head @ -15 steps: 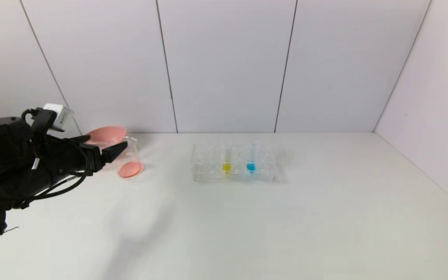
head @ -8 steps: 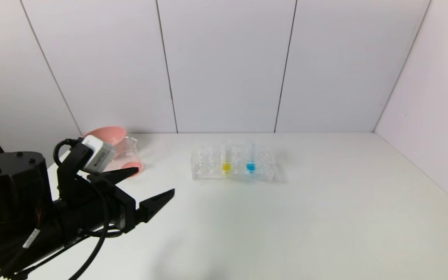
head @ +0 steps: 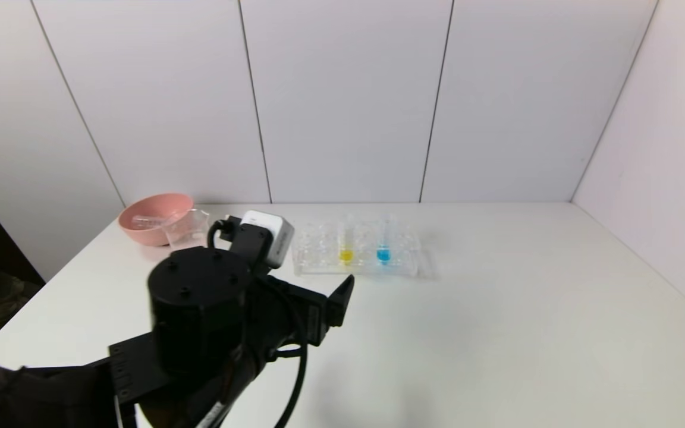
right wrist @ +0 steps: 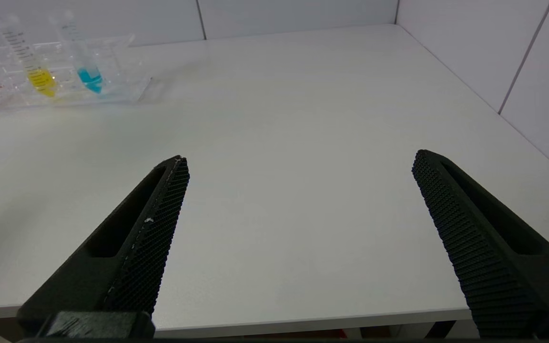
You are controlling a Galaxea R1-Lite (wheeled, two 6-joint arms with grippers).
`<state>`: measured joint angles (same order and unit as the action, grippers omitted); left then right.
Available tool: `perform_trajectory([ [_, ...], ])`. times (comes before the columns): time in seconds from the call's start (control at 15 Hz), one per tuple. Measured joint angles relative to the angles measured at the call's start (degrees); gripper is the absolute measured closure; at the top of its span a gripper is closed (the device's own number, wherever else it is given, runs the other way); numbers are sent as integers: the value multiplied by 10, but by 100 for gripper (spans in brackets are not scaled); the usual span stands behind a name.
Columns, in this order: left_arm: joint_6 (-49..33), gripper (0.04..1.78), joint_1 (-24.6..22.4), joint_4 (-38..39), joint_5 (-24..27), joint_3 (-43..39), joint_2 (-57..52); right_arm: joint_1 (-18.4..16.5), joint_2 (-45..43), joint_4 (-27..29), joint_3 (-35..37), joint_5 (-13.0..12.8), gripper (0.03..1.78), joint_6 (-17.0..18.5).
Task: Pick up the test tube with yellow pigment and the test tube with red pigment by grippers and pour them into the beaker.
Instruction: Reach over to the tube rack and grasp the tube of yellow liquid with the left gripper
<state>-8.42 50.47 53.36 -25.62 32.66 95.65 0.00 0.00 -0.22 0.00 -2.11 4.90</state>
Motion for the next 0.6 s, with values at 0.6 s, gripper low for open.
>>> perform_trajectory([
  [0.6,18,6,6,109,-173,248,284,0,0,0,0,0,10,0],
])
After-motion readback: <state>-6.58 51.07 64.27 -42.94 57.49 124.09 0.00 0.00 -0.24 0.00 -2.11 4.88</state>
